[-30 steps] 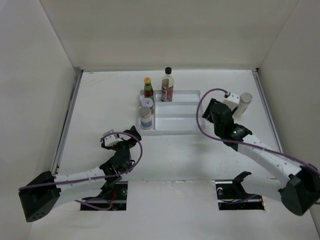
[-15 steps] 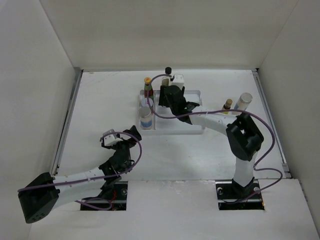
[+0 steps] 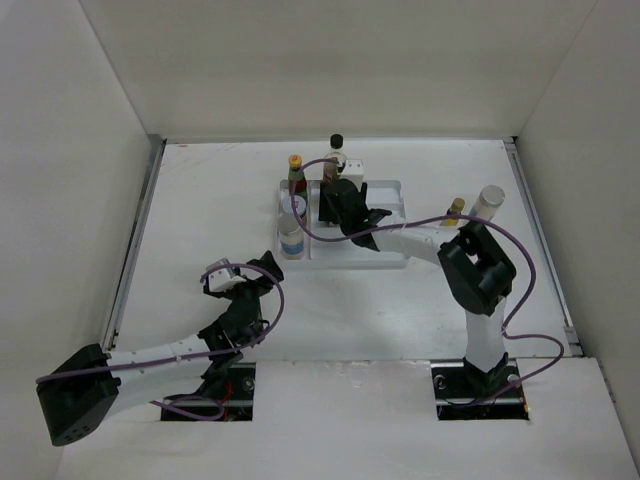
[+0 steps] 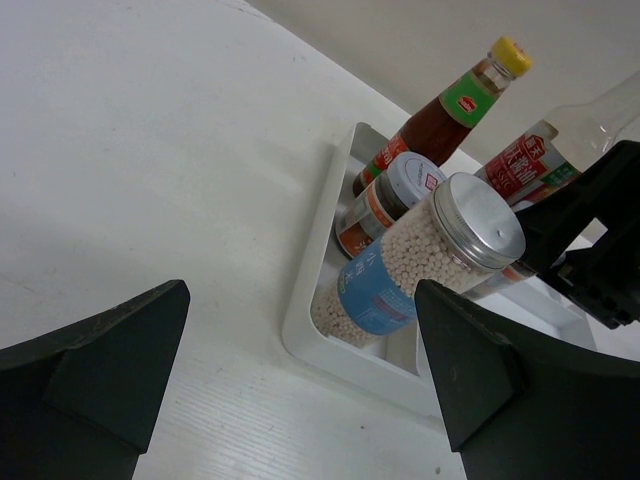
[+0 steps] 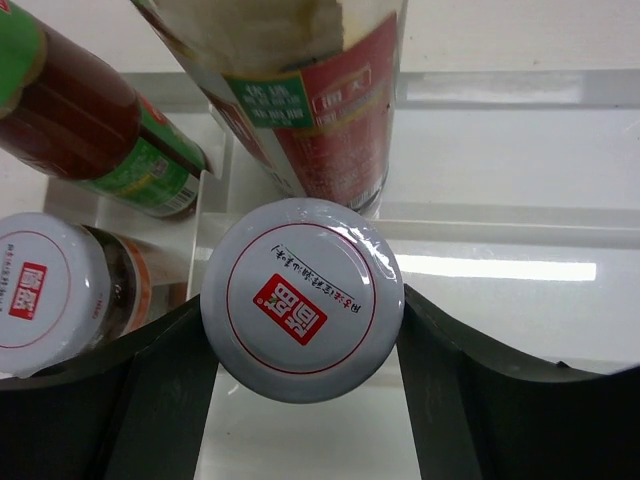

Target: Organize the condiment bottles

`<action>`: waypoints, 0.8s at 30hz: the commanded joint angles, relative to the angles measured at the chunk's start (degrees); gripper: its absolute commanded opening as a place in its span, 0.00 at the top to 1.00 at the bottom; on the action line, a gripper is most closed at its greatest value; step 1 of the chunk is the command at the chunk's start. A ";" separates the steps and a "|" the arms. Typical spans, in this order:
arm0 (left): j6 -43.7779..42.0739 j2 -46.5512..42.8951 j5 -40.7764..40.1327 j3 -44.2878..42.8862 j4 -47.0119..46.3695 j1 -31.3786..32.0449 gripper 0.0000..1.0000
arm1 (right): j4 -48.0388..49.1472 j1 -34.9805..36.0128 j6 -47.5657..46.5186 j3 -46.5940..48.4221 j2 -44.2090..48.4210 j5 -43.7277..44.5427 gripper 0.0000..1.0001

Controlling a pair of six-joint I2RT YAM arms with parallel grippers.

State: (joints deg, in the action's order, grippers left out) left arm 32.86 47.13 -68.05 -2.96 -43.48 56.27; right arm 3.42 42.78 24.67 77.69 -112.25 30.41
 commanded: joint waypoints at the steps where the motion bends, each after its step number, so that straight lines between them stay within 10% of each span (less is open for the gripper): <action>1: 0.80 0.41 0.99 1.38 -1.60 -0.07 0.00 | 5.72 0.32 1.79 -0.34 1.42 0.52 0.32; 11: 0.98 0.33 1.43 1.38 -1.17 -0.59 0.00 | 5.11 0.32 -0.84 -4.02 12.99 1.14 0.04; 24: 1.06 1.29 1.78 1.29 -1.60 -0.42 0.00 | 1.16 -21.98 -1.63 -28.65 42.81 11.16 0.05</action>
State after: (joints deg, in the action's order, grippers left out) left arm 33.32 48.12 -66.78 -2.96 -43.46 55.90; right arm 5.98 24.16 23.90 50.22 -70.41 38.09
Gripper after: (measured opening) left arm 0.997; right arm 0.955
